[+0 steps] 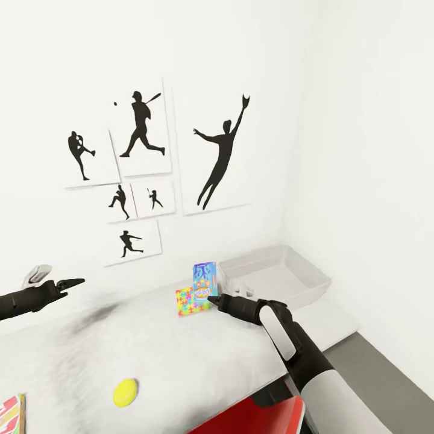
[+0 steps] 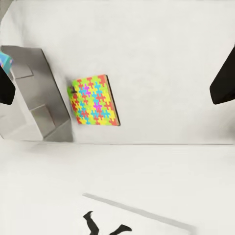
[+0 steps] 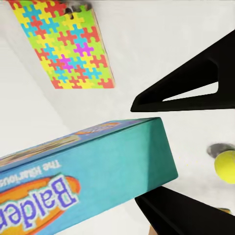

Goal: Put all the toys in the child's room - the three board games (two on the bed and one on the table), the two jigsaw puzzles on the table, and the tennis ball on the table - inside the toy box on the table in the child's room.

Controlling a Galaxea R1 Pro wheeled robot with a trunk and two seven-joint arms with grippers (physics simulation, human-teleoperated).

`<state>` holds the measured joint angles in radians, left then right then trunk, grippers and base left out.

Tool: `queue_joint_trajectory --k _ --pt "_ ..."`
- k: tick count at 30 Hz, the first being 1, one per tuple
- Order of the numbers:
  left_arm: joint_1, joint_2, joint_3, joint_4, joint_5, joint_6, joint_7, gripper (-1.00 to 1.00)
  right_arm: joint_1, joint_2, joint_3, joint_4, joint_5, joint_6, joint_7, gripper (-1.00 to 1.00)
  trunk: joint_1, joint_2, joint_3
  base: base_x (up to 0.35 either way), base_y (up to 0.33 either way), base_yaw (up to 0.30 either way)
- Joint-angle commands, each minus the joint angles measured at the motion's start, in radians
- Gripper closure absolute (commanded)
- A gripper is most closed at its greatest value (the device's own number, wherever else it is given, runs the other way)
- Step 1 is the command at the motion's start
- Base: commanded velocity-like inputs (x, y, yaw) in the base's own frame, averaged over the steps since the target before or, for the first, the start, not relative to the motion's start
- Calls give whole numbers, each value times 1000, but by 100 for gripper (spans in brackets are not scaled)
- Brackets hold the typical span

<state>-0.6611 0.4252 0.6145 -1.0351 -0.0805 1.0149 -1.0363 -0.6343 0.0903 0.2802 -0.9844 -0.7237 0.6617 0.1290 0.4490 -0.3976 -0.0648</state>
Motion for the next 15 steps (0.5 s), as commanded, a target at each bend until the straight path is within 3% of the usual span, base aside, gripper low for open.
queue_joint_trajectory --k 1,15 --pt "-2 0 2 0 -8 7 -9 -100 -1 0 -1 0 0 4 3 100 1 -2 -2 154 1 0" --pt "-2 0 2 0 -8 7 -10 -100 -1 -1 -3 5 -2 -21 4 100 1 -2 -2 23 0 0"
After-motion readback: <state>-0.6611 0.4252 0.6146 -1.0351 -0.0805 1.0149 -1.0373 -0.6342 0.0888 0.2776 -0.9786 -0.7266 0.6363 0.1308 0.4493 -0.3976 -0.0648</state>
